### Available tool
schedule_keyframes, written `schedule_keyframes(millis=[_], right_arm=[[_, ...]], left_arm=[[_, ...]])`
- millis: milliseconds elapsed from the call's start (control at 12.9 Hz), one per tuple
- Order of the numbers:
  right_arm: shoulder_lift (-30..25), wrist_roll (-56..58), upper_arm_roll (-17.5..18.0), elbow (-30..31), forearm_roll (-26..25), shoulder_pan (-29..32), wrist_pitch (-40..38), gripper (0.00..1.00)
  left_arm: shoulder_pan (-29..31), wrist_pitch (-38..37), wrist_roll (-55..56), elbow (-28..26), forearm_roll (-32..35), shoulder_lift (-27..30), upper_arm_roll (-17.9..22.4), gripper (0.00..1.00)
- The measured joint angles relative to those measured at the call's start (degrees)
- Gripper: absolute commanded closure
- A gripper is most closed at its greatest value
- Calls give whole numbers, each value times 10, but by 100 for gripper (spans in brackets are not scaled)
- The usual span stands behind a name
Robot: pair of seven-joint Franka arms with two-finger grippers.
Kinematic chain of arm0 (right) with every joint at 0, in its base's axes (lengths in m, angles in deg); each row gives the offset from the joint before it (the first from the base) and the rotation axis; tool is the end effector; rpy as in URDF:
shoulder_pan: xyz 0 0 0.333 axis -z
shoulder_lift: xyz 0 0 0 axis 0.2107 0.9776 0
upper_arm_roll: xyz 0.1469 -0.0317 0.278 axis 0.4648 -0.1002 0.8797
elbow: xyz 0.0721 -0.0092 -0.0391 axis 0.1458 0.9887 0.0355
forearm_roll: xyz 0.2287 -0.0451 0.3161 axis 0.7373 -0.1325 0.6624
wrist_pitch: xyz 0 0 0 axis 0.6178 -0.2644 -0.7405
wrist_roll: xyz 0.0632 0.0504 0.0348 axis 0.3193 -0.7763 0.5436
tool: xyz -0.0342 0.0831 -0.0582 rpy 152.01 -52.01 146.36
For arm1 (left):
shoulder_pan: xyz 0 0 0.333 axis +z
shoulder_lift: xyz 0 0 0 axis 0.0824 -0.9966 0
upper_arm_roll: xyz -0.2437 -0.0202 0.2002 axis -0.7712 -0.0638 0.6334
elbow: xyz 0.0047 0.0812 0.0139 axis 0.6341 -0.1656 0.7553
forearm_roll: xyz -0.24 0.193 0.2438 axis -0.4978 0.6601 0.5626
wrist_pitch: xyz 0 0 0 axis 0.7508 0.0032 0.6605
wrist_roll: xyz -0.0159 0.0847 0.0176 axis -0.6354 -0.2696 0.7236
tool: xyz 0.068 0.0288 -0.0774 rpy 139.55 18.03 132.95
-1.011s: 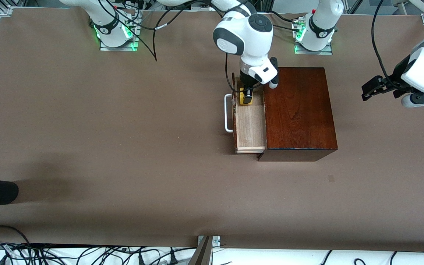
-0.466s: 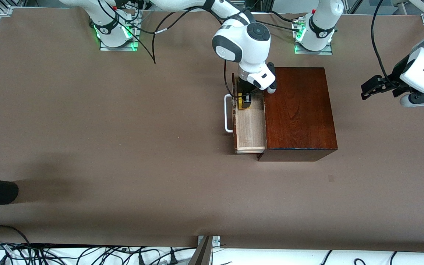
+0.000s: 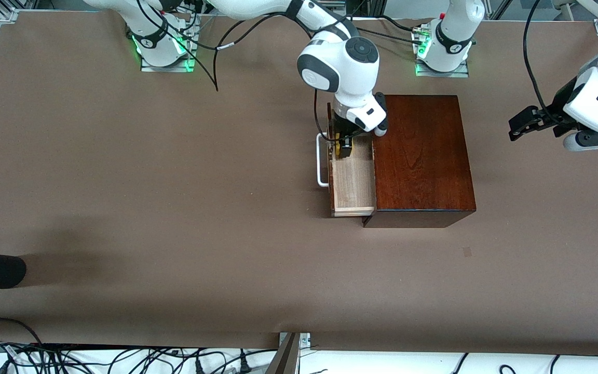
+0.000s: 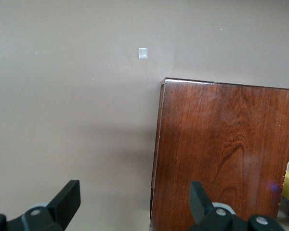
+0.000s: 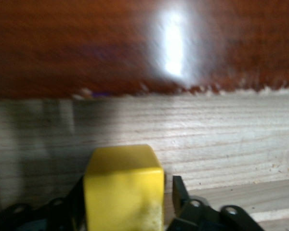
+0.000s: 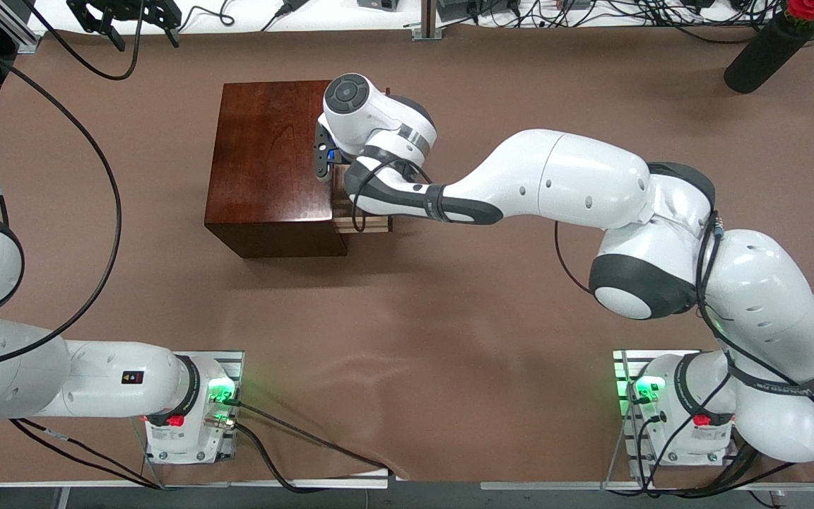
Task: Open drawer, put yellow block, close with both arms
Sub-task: 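Raise the right gripper away while the left gripper reaches the drawer front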
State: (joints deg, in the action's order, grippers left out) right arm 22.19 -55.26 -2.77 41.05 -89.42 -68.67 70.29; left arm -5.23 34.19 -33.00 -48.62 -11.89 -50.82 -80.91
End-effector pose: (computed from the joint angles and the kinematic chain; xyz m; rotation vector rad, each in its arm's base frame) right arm 0.4279 0.6519 0.3045 2.1539 2.1023 0.1685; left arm 0.5529 -0.0363 0.5894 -3.1093 -0.1768 0.0859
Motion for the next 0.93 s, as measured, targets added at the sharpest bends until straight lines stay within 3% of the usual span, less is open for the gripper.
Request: schedule_keyframes(millis=[311, 544, 700, 933], right_arm=[[-17, 0, -1, -21, 1, 22, -3, 0], [-81, -1, -6, -35, 5, 61, -36, 0], [-134, -1, -9, -37, 9, 113, -50, 0], [-200, 3, -14, -35, 62, 214, -94, 0]], left_arm=[[0, 0, 0, 0, 0, 0, 0, 0], [-1, 0, 0, 0, -1, 0, -2, 0], [-2, -15, -4, 0, -3, 0, -7, 0], [-5, -42, -6, 2, -6, -4, -47, 0]])
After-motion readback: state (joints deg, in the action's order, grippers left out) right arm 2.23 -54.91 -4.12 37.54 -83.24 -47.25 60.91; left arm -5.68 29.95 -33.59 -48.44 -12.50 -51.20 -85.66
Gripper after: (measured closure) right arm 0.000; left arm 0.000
